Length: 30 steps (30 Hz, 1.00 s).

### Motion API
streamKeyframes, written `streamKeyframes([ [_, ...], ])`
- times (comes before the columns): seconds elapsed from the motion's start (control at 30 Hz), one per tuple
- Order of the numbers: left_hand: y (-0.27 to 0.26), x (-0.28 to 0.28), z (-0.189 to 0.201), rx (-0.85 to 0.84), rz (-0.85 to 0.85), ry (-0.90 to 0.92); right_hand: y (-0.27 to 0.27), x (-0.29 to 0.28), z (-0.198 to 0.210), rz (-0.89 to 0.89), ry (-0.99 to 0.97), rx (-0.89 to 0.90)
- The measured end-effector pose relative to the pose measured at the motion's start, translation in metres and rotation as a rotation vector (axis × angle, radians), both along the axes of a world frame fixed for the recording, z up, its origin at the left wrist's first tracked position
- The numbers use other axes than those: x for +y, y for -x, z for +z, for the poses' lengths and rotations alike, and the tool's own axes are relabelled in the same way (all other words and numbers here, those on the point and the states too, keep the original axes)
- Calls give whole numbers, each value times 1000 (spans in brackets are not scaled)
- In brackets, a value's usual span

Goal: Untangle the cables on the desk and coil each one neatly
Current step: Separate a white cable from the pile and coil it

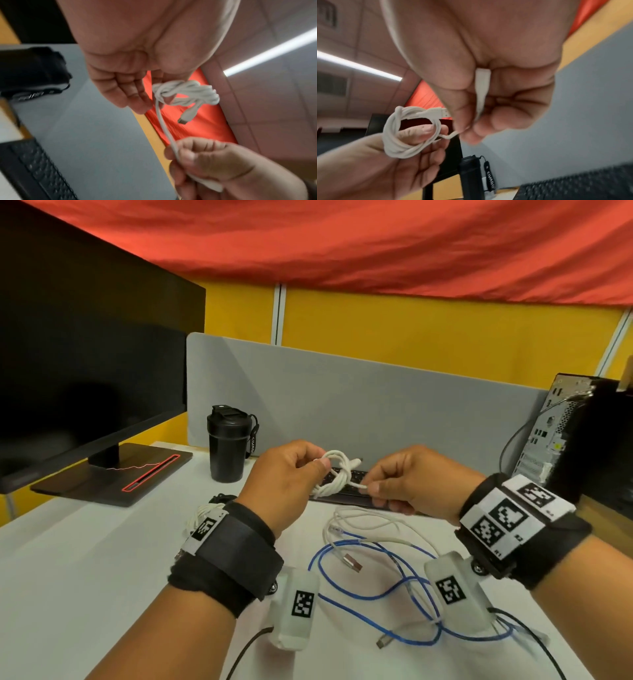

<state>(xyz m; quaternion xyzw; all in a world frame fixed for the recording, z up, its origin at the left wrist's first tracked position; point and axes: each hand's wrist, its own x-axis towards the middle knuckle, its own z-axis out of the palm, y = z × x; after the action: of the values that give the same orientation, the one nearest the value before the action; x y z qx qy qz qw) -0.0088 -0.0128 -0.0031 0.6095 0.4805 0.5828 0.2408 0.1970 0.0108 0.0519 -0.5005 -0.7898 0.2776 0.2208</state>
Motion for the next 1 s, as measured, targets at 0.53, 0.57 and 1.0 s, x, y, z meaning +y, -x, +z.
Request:
streamKeyframes([
  [0.53,-15,-5,-4,-813,-383,237,45,-27,-21,-110,-563,-42],
  [0.57,-14,-4,-2,-839,-409,220,45,-24,-16,-88,-361,241],
  [1.0,-9,-7,2,-659,-468,82,11,-10,23,160,161,1015],
])
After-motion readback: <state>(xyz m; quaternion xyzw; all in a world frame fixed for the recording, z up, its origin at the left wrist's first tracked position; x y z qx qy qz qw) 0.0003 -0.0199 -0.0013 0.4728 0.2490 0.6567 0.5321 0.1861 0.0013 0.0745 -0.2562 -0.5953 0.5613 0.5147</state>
